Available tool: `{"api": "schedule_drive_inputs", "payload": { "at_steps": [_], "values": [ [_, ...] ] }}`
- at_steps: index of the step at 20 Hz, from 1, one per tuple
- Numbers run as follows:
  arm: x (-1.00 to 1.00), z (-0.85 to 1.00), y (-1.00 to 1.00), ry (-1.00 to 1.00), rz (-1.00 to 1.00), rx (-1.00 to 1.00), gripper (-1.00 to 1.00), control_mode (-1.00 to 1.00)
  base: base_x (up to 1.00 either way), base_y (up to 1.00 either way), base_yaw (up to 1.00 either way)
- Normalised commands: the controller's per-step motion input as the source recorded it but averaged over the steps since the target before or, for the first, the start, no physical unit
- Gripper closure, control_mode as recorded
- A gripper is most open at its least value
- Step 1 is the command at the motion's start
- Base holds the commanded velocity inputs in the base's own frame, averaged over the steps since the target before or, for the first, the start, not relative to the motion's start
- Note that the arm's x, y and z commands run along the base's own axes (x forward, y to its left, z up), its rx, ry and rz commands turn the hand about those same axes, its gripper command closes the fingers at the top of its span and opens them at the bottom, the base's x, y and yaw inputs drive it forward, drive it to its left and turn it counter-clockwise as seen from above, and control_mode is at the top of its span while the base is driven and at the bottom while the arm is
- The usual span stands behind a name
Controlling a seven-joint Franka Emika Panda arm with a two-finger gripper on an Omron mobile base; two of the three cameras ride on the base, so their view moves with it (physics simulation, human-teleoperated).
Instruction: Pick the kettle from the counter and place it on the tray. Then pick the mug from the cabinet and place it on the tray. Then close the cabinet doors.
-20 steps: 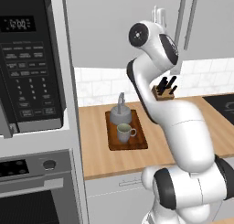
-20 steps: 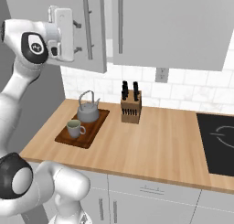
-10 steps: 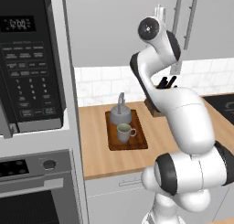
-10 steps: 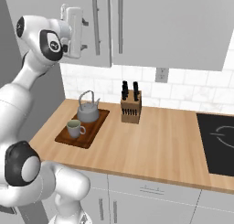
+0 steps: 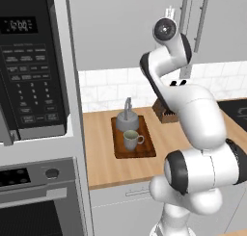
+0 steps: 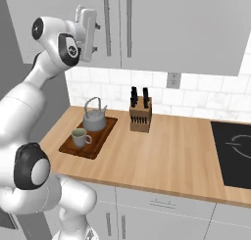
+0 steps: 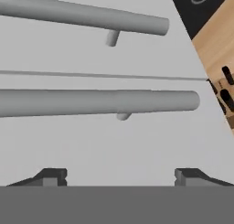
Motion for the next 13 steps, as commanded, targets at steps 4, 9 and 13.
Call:
{"api": "schedule_drive_inputs", "payload": {
  "at_steps": [4, 9, 13],
  "values": [
    [0.45, -0.16, -0.09, 0.0, 0.06, 0.06, -1.0, -1.0, 0.0, 0.0, 0.0],
    [0.32, -0.21, -0.08, 0.0, 0.05, 0.05, -1.0, -1.0, 0.0, 0.0, 0.0],
    [0.14, -0.29, -0.03, -0.03, 0.06, 0.05, -1.0, -1.0, 0.0, 0.0, 0.0]
  ]
}}
